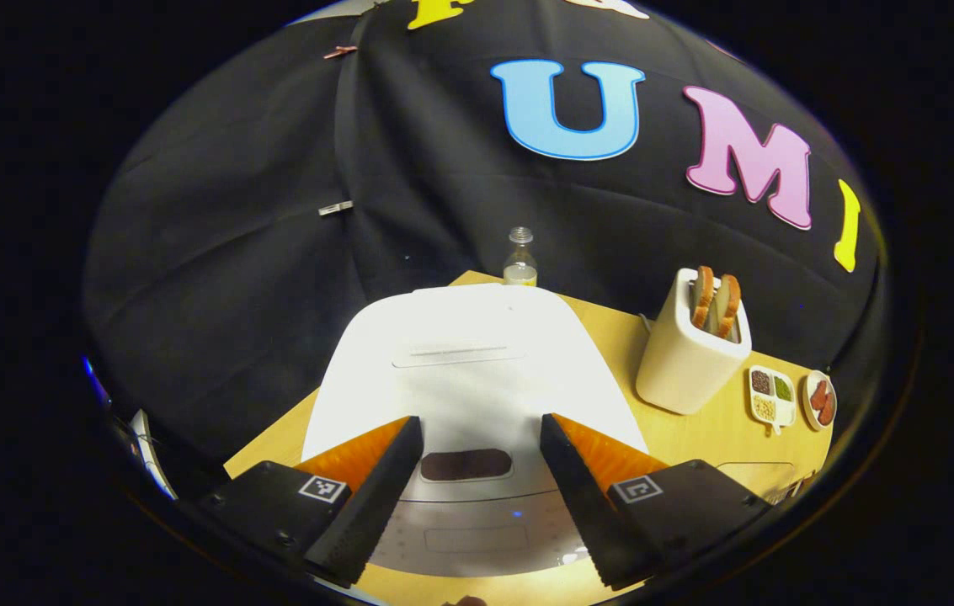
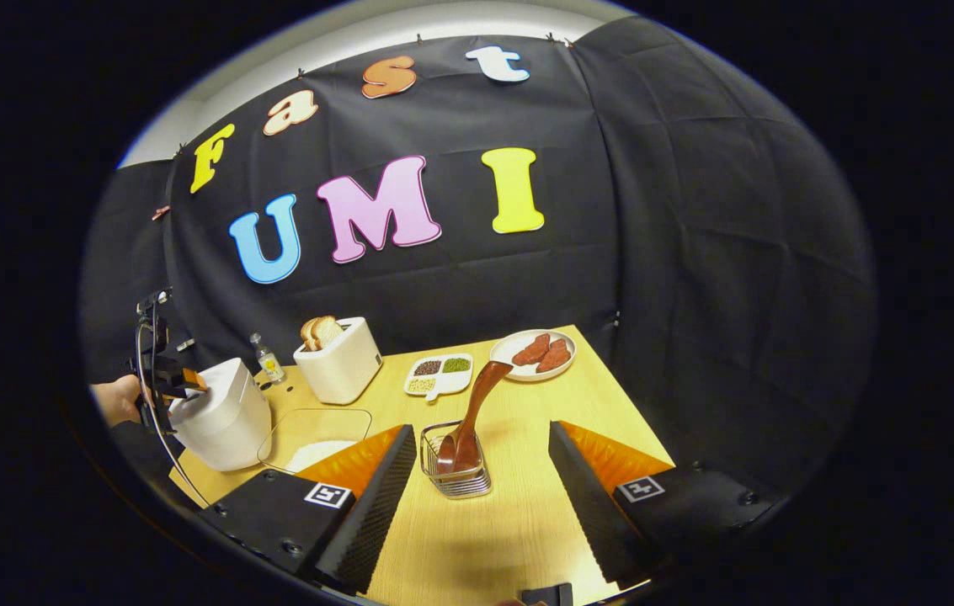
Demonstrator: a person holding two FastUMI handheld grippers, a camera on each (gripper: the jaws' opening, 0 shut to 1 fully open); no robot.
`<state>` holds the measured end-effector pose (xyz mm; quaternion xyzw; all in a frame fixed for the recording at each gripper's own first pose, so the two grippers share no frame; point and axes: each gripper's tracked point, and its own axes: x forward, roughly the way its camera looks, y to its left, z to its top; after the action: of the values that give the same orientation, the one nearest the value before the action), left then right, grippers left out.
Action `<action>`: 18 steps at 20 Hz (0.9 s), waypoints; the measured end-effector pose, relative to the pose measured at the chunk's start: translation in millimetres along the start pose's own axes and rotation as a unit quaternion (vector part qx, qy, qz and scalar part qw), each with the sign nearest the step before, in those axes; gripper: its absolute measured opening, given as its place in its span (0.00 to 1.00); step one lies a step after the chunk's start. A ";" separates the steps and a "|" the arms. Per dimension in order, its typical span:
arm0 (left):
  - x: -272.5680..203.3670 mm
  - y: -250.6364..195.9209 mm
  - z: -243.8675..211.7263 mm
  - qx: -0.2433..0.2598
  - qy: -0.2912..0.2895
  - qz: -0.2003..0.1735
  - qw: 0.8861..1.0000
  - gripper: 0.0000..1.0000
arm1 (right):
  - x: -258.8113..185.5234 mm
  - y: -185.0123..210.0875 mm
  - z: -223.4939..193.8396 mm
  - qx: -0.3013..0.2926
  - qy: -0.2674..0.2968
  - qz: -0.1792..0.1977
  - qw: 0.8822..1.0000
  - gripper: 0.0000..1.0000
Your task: Close the left gripper, press the button to open the rice cooker; take a wooden spoon from the chopstick holder with the right hand, scoop a spoonful of rice and pour it into the rice cooker, then put the wooden spoon back into the chopstick holder.
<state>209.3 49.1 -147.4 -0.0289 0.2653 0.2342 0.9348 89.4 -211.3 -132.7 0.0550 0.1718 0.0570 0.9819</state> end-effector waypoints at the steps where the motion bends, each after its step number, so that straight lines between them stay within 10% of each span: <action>1: -9.6 2.1 0.0 -0.004 0.000 -0.005 1.000 0.99 | -6.2 1.4 3.0 -0.003 -0.006 -0.006 1.000 0.98; 10: -191.5 -10.5 29.8 0.023 -0.177 -0.128 0.976 0.97 | -95.6 31.2 73.5 -0.030 -0.102 -0.042 0.993 0.98; 18: -293.1 35.6 -6.4 0.045 -0.254 -0.161 0.953 0.97 | -164.8 60.3 50.3 -0.016 -0.113 -0.078 0.990 0.98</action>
<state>-29.6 -44.3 -1.1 0.0313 0.0211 0.0678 0.9970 -52.9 -177.8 -23.4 0.0316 0.0624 -0.0235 0.9973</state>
